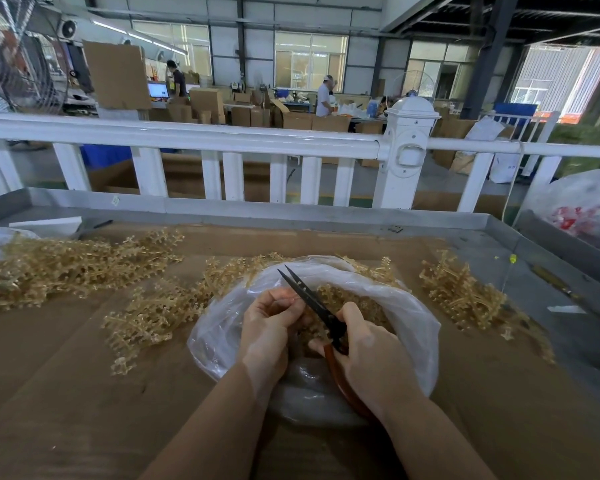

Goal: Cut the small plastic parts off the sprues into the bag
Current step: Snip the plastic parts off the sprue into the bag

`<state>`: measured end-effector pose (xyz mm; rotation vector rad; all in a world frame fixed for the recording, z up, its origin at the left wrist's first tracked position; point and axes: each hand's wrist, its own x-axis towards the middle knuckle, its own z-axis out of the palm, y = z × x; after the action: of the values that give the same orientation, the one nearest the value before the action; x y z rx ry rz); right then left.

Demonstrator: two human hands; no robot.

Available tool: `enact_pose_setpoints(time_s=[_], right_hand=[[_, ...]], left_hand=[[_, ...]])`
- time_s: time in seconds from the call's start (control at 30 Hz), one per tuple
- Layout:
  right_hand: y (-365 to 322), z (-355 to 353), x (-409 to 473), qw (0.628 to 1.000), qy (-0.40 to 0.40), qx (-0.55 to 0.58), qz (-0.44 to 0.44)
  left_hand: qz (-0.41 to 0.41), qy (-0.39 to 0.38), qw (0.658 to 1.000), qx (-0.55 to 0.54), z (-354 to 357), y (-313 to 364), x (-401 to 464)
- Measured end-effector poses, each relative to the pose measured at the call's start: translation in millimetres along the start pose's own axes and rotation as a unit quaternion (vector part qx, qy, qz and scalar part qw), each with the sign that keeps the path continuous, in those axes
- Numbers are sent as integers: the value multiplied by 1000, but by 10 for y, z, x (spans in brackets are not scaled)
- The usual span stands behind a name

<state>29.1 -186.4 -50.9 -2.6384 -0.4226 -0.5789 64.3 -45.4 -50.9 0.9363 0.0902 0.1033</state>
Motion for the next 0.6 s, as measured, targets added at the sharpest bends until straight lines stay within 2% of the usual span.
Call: enact_pose_setpoints(time_s=[0.6], right_hand=[[-40, -51, 49, 1000, -11, 16, -4]], left_hand=[[-29, -9, 999, -34, -7, 0, 35]])
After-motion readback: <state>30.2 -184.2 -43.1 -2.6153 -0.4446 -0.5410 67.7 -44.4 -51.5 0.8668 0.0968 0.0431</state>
